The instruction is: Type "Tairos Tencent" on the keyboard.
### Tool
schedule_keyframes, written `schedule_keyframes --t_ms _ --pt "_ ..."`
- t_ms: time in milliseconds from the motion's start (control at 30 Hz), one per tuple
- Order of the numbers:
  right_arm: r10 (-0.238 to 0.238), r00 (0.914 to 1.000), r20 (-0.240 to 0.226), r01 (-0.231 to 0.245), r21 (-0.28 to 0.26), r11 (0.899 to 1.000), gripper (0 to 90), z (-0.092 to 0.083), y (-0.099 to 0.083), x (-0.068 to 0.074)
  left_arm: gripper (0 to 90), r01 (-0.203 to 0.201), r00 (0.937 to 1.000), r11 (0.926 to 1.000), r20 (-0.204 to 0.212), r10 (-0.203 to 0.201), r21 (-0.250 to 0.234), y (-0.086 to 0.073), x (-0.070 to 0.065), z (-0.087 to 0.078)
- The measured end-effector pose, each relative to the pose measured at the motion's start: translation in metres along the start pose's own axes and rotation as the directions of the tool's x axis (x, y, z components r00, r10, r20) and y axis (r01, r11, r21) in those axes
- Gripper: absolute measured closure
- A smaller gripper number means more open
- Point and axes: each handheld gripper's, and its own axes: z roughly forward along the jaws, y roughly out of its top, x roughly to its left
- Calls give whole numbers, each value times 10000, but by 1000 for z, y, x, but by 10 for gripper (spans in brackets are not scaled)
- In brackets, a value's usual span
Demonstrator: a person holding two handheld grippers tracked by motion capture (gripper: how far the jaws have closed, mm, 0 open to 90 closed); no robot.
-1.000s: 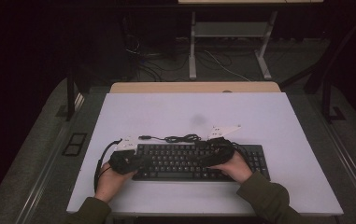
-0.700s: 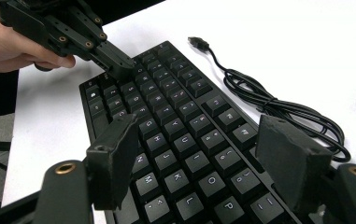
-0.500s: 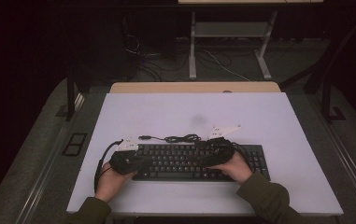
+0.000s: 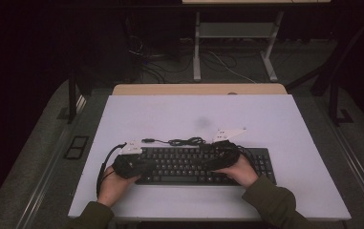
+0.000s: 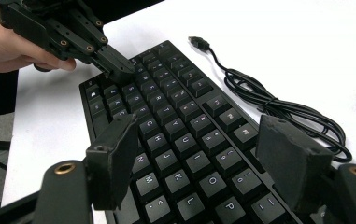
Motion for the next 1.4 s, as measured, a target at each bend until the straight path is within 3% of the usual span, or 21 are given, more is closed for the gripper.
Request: schedule_keyframes --t_ms 533,1067,1400 --pt "13 10000 17 -13 12 10000 293 0 0 0 870 -54 10000 9997 6 54 -222 3 -2 -2" --pt "53 10000 57 -53 -15 10000 293 -1 0 -1 644 -152 9998 9986 150 160 -515 10 -12 4" --pt "72 9999 96 -72 -29 10000 294 -2 1 -2 368 -174 9993 9968 315 199 -782 13 -16 11"
